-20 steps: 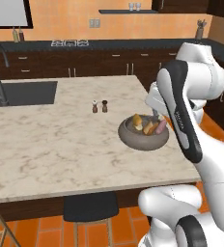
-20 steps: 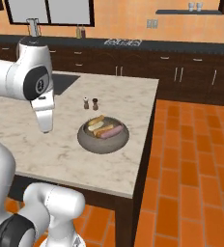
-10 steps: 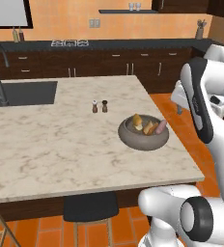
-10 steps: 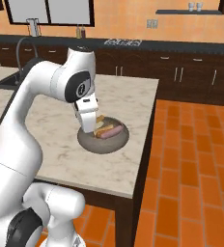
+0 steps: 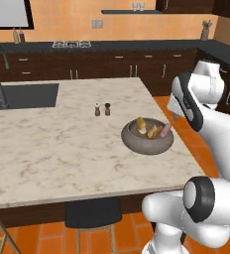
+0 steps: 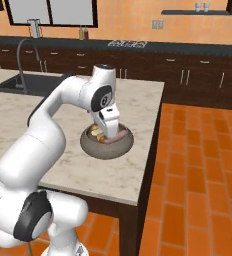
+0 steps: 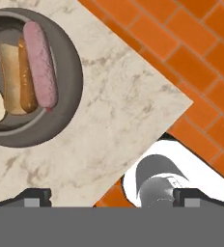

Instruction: Place one bun and one sausage from the bowl on each plate.

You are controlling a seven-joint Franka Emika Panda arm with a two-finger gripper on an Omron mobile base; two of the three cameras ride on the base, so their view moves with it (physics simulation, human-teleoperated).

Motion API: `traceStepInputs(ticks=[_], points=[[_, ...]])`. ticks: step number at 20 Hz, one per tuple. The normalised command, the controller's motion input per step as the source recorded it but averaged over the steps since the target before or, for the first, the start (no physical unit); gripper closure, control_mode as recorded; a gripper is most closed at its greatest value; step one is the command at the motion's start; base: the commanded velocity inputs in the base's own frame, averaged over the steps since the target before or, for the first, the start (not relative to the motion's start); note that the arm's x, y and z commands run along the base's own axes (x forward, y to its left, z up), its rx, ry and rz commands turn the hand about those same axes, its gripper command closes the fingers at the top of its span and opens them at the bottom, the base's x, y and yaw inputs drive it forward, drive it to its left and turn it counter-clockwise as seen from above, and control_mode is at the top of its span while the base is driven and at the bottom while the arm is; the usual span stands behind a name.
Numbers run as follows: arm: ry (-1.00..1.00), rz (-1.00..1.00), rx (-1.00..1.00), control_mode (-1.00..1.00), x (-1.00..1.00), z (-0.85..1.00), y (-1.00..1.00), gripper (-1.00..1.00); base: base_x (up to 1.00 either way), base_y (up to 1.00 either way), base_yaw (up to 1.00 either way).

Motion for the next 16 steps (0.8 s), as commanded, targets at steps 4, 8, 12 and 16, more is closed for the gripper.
traceStepInputs(ticks=[4,8,12,16], points=[[0.00,0.03,0.00,-1.00,0.83,-0.36,0.00,-1.00,0.00,0.00,0.00],[0.00,0.03,-0.02,-1.00,0.74,-0.42,0.00,-1.00,0.00,0.00,0.00],[0.01,0.01,-0.03,-1.00,0.52,-0.50,0.00,-1.00,0.00,0.00,0.00],[0.10,0.00,0.00,-1.00,0.43,-0.40,-0.07,-1.00,0.00,0.00,0.00]])
